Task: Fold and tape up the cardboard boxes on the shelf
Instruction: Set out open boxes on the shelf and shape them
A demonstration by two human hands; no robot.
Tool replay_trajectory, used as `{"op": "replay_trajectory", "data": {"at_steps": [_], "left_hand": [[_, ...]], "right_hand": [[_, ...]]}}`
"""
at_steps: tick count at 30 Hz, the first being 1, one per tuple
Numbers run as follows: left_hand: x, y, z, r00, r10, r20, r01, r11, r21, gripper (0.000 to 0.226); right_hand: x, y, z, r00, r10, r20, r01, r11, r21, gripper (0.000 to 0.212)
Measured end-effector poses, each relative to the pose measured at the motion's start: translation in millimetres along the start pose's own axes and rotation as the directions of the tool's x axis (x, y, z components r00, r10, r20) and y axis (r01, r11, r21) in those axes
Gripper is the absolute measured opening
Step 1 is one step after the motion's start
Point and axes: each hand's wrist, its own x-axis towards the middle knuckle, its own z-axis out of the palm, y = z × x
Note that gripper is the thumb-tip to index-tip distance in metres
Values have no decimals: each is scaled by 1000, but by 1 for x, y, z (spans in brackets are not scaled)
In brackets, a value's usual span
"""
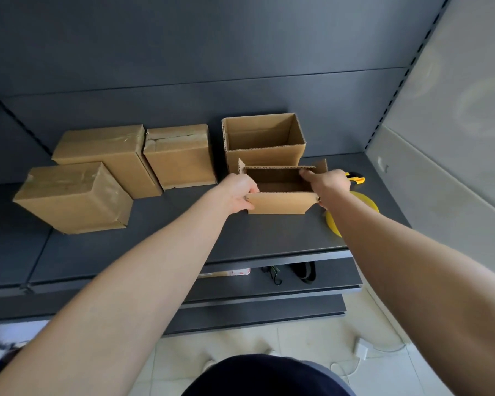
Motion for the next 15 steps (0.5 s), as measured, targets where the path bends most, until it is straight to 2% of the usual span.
{"op": "replay_trajectory", "data": {"at_steps": [1,4,7,15], "left_hand": [[-6,2,-2,1000,21,1,-21,1000,17,14],[2,3,-7,1000,2,27,-1,1000,-8,20],[5,5,-8,1000,-4,24,3,999,52,24],[11,8,-22,999,-31,31,29,997,72,11]], "right_hand": [[0,-1,1,1000,-14,17,14,1000,-18,61],[0,-4,1,996,-75,58,79,994,-81,66],[2,-8,-1,990,-116,75,124,985,-121,72],[6,-20,9,986,-120,116,140,973,-184,80]]}}
